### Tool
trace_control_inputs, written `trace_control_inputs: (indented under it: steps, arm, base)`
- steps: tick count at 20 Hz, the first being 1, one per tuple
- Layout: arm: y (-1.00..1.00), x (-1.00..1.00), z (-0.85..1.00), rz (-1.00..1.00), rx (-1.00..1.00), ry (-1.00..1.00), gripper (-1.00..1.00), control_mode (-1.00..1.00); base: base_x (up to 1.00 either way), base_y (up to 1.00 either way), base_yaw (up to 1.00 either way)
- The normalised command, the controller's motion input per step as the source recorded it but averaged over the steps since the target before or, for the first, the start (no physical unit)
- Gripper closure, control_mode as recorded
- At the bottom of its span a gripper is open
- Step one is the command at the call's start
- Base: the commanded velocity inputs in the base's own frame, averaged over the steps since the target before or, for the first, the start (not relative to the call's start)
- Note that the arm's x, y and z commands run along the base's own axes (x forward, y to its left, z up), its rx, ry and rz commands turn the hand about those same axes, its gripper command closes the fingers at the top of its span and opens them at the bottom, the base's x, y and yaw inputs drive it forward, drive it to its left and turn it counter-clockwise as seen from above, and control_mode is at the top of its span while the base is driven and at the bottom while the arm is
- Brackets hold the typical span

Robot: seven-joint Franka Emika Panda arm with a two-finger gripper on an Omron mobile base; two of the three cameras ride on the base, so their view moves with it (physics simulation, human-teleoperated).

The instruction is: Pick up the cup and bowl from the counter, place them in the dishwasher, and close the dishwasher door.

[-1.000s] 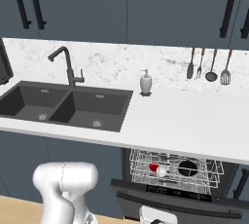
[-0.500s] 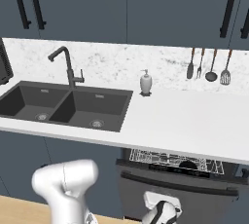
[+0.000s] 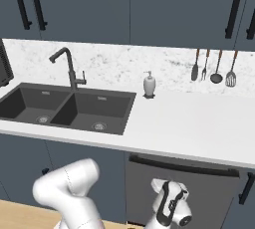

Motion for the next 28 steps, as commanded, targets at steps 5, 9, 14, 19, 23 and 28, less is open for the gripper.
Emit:
trace_control_inputs:
  steps: [5,9,14,19,23,28]
  arm:
    - [0.03,1.00,-0.12,0.15,0.00,-0.01,-1.00,-1.00]
    - [0.04,1.00,-0.06,0.13,0.00,-0.03,-1.00,-1.00]
    - [0.02,0.86,0.01,0.05,0.00,0.00,-1.00,-1.00]
    - [0.21,0.72,0.01,0.01,0.00,-0.04,-1.00,-1.00]
    - [0.51,0.33,0.00,-0.09,-0.07,-0.08,-1.00,-1.00]
    - [0.61,0.42,0.04,-0.22,-0.11,-0.06,-1.00,-1.00]
  base:
    - [0.00,0.00,0.00]
    - [0.00,0.00,0.00]
    - [0.00,0.00,0.00]
    - [0.00,0.00,0.00]
    - [0.00,0.00,0.00]
    - [0.00,0.00,0.00]
